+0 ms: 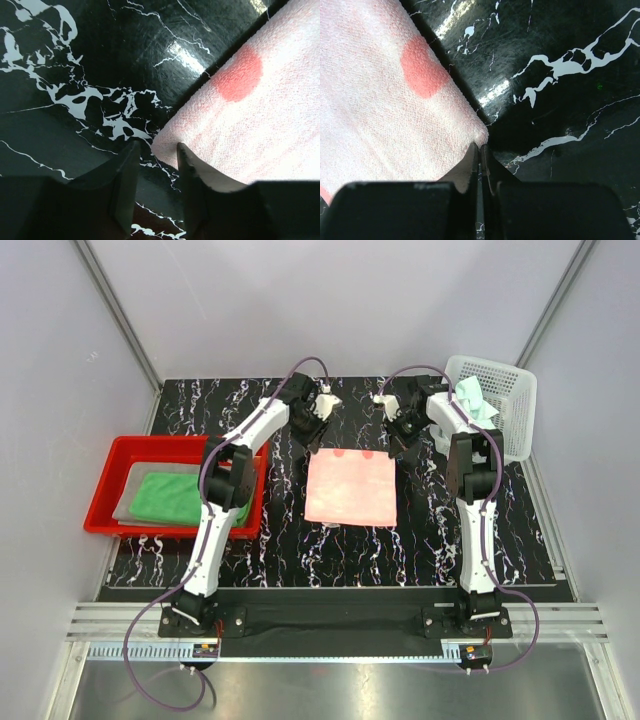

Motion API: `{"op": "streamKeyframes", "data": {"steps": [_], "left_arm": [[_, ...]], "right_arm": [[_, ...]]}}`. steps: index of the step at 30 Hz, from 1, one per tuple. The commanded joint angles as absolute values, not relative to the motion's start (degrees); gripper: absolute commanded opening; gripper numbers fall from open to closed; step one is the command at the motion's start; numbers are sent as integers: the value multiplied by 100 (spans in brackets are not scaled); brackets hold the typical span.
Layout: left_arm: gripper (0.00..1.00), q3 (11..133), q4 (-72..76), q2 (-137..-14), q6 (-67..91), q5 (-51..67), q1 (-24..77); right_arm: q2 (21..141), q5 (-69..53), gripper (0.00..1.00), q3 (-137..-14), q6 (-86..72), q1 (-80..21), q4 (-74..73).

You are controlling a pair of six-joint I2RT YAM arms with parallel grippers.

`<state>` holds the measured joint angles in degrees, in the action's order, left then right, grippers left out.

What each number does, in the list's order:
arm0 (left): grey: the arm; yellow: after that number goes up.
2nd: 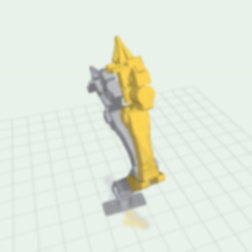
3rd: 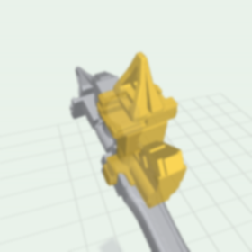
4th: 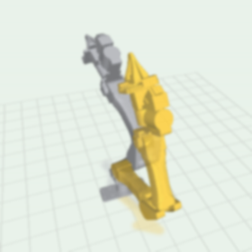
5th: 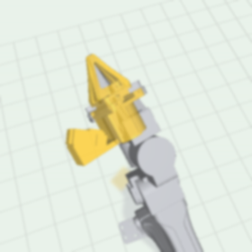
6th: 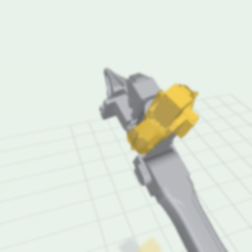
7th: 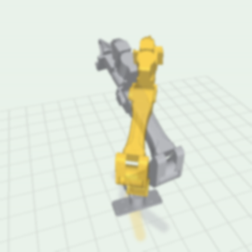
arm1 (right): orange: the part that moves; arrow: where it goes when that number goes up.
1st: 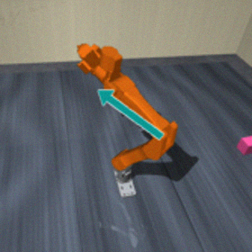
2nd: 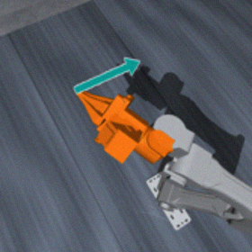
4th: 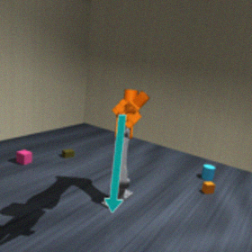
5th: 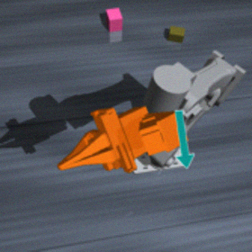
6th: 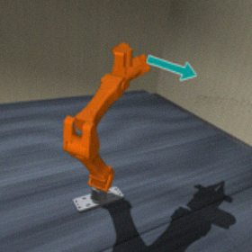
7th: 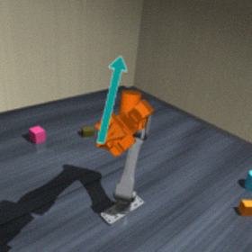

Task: Fold and stack the towels
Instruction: Fold the towel

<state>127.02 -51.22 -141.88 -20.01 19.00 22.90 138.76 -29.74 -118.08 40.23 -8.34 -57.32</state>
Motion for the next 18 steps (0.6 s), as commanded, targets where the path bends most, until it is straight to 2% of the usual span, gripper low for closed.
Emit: {"op": "streamKeyframes", "data": {"steps": [1,5,8,12,15,18], "left_arm": [[38,13008,-5132,-14273,-2101,2004,2250],[28,13245,-5282,-14423,-2109,2100,2241],[37,13359,-5414,-14537,-2101,2206,2241],[36,13359,-5458,-14563,-1987,2084,2241],[46,13421,-5519,-14616,-1916,1969,2241],[41,13456,-5563,-14669,-1837,1811,2241]], "right_arm": [[13922,-3199,2,-11997,4236,-817,-5739],[13913,-3243,1,-11997,4263,-817,-5713],[13896,-3269,1,-12023,4271,-817,-5669],[13869,-3261,1,-12102,4280,-817,-5686],[13834,-3304,1,-12190,4298,-817,-5660],[13878,-3392,1,-12304,4307,-826,-5678]]}}
